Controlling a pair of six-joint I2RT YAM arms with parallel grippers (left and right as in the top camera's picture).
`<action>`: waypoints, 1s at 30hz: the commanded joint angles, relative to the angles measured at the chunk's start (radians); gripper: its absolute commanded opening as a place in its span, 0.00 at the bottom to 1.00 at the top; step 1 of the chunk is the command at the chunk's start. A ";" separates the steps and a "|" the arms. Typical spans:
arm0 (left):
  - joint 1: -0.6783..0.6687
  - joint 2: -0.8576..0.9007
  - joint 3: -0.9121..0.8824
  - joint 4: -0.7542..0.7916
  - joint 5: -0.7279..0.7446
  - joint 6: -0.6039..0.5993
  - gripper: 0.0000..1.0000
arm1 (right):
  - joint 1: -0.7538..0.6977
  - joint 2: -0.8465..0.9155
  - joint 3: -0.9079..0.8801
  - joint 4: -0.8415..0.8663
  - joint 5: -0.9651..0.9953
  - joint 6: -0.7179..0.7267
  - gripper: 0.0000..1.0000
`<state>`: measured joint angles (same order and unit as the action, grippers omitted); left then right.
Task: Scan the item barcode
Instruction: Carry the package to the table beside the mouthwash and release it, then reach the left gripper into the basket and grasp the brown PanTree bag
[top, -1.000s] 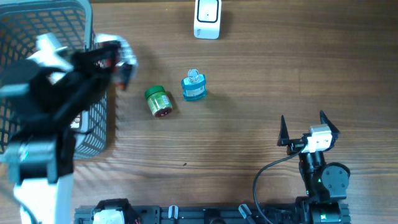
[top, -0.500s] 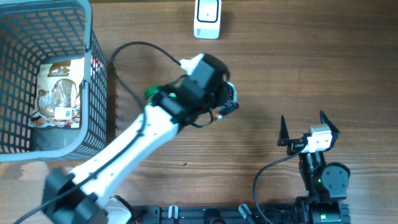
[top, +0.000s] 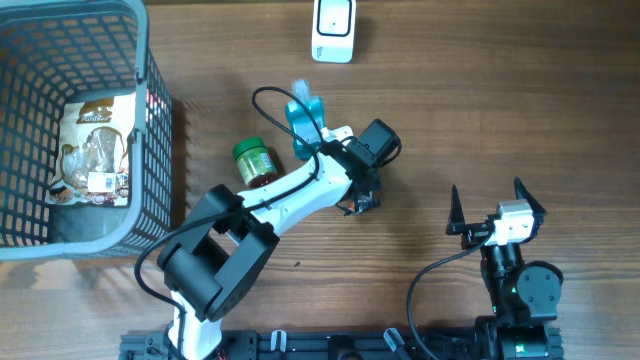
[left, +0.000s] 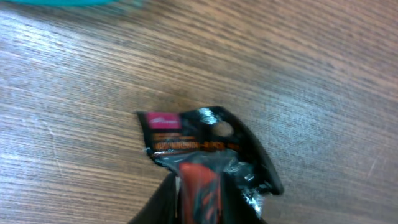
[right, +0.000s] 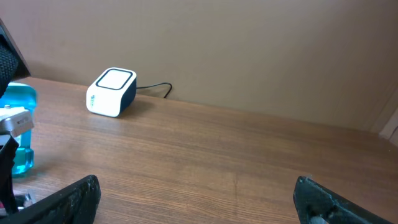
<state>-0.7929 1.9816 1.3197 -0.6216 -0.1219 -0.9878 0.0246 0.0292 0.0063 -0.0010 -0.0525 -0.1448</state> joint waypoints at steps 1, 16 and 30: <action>-0.010 -0.007 0.008 0.000 0.042 0.001 0.42 | 0.001 0.000 -0.001 0.002 -0.016 -0.012 1.00; -0.023 -0.359 0.182 -0.188 -0.156 0.140 1.00 | 0.001 0.000 -0.001 0.002 -0.016 -0.012 1.00; 1.060 -0.472 0.498 -0.609 -0.054 0.339 1.00 | 0.001 0.000 -0.001 0.002 -0.016 -0.012 1.00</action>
<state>0.1097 1.4693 1.8214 -1.2255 -0.2234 -0.7746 0.0246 0.0292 0.0063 -0.0010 -0.0521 -0.1448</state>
